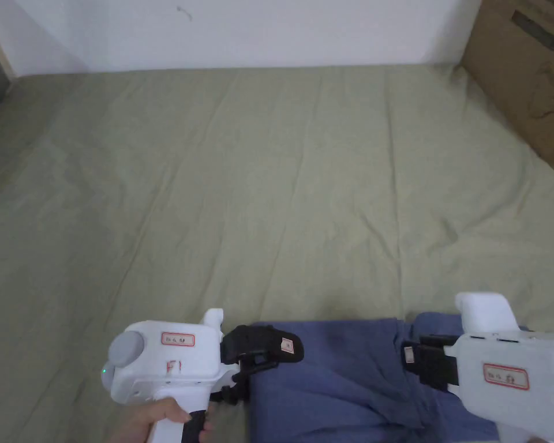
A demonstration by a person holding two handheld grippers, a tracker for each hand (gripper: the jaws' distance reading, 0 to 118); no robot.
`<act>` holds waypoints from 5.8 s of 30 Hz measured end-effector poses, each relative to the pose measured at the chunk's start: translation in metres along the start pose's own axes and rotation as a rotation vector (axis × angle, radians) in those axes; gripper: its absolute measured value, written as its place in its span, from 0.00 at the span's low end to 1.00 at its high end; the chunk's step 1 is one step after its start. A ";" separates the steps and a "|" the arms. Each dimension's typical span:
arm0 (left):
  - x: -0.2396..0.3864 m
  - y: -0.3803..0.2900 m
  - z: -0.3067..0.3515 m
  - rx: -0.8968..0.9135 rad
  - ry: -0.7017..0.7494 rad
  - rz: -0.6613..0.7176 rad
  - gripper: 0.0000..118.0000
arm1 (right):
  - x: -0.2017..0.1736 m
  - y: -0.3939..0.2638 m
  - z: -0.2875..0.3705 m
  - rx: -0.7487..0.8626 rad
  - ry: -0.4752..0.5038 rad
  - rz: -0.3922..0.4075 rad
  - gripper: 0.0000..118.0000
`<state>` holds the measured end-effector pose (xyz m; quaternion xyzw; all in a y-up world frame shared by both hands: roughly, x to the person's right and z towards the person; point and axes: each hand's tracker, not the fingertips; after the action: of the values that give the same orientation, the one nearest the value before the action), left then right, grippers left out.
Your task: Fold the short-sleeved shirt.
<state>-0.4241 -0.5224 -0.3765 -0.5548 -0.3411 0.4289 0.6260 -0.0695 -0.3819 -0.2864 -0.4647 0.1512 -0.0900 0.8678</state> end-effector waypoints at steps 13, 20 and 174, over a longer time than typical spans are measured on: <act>-0.009 -0.005 -0.006 -0.024 0.059 -0.015 0.09 | 0.009 -0.004 0.000 -0.010 -0.017 -0.021 0.00; -0.016 0.001 0.048 -0.001 0.130 -0.035 0.09 | 0.020 -0.005 0.010 0.013 -0.030 -0.056 0.00; -0.009 0.069 0.271 0.118 1.072 -0.162 0.23 | -0.014 -0.001 -0.026 0.205 -0.133 0.071 0.00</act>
<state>-0.6831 -0.4207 -0.4035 -0.6316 0.0088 0.0546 0.7734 -0.0918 -0.3981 -0.2964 -0.3730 0.0998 -0.0431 0.9215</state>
